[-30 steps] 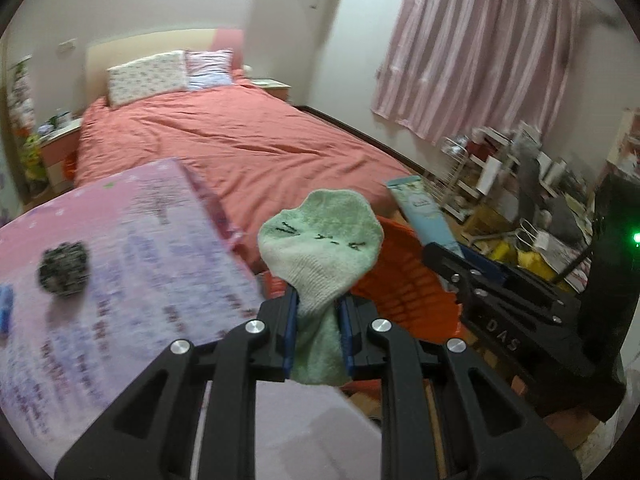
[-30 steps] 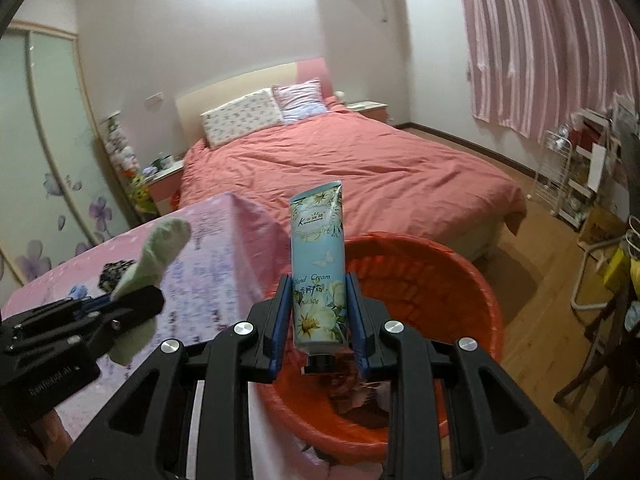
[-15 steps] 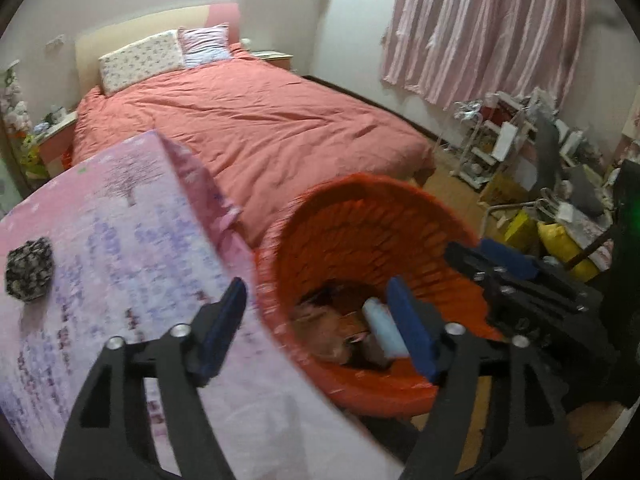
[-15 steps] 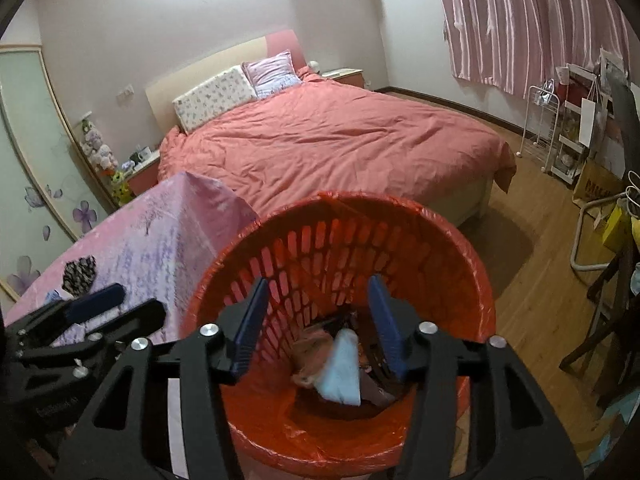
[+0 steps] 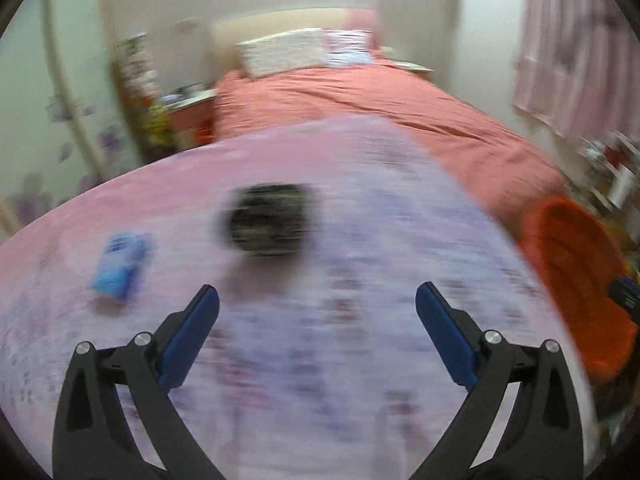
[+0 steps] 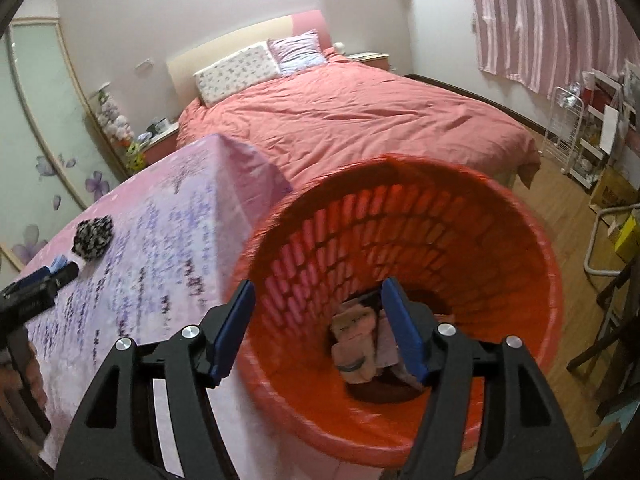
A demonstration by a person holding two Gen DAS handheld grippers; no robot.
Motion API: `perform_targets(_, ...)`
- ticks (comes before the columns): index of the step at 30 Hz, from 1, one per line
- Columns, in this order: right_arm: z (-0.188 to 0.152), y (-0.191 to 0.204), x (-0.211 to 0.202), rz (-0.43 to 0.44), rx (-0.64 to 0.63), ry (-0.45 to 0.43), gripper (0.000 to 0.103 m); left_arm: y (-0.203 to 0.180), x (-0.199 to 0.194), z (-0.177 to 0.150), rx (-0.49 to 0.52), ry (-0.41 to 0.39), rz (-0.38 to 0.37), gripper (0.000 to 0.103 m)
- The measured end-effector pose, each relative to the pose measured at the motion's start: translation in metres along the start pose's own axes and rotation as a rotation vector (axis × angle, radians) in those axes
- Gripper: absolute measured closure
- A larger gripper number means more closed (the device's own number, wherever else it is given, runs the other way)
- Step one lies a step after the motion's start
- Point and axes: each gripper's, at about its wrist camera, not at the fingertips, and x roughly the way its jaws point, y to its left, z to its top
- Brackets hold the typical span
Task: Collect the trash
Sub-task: 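Move both tools back over the bed toward the tissue pack and scrunchie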
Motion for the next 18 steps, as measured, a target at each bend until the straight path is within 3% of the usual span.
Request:
perform_targets(5,-0.002,0.033,0.005,0.038,-0.056,0.018,0.034,0.087,0.013,0.003,-0.085,-0.003,0.192,0.006)
perform_targets(7,-0.003,0.048,0.009,0.052,-0.081,0.028,0.034,0.118,0.024,0.005,-0.118,0.021,0.225,0.006)
perform_targets(12,-0.005,0.077,0.018,0.075,-0.128,0.052,0.034,0.149,0.049,0.010,-0.122,0.076,0.231,0.010)
perform_targets(17,-0.010,0.102,0.024,0.087,-0.181,0.071,0.034,0.157,0.071,0.017,-0.134,0.117,0.176,0.025)
perform_targets(18,-0.010,0.106,0.025,0.089,-0.188,0.073,0.034,0.161,0.073,0.017,-0.148,0.115,0.173,0.034)
